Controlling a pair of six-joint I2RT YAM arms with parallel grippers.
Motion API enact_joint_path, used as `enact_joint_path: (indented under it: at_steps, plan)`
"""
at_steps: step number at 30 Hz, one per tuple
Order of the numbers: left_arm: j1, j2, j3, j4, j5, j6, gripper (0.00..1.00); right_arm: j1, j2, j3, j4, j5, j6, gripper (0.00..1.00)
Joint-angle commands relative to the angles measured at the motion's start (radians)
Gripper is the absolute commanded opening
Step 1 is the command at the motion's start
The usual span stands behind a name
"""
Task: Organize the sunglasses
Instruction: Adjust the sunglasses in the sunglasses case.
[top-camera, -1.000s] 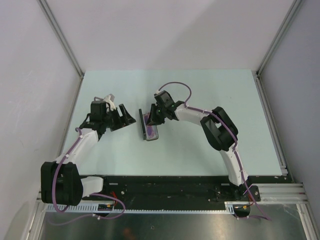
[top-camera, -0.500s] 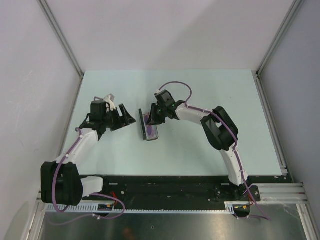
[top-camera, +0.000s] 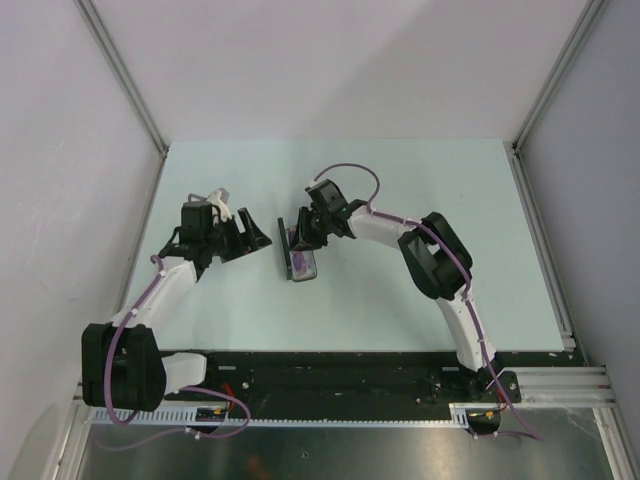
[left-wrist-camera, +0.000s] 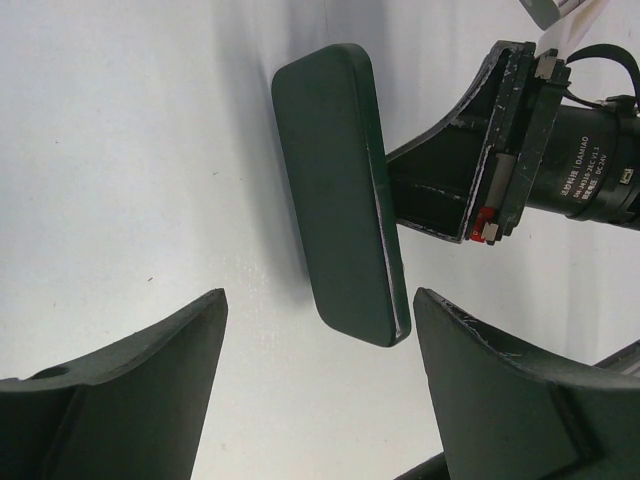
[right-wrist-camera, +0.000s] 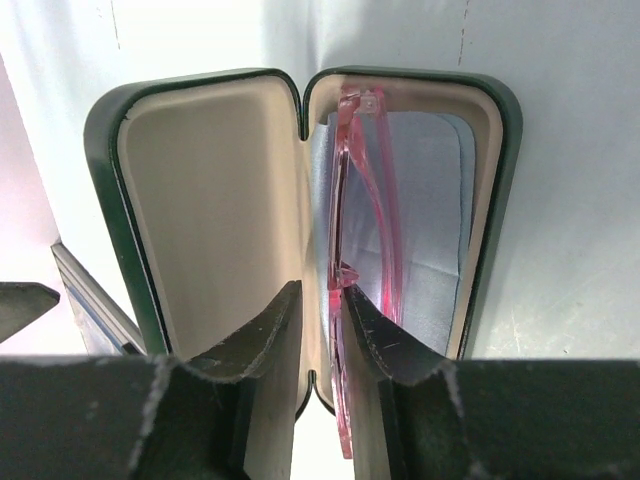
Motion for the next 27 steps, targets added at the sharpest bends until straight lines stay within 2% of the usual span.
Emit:
enact_joint_path:
  at_steps: [1,11,16,18,27]
  plan:
    - [0.002,-0.009,0.002,0.011,0.012,0.017,0.81,0.007,0.025,0.045,-0.018,-0.003,-0.022,0.27]
    - [0.004,-0.011,0.0,0.011,0.009,0.015,0.81,0.014,0.028,0.068,-0.097,0.066,-0.062,0.15]
    - [0.002,-0.012,-0.001,0.011,0.009,0.017,0.81,0.014,0.017,0.054,-0.069,0.044,-0.059,0.03]
    - [0.002,-0.015,-0.001,0.011,0.011,0.017,0.81,0.009,0.014,0.043,-0.037,0.004,-0.044,0.0]
    - [0.004,-0.015,-0.001,0.011,0.009,0.017,0.81,-0.028,-0.061,-0.086,0.201,-0.14,0.07,0.0]
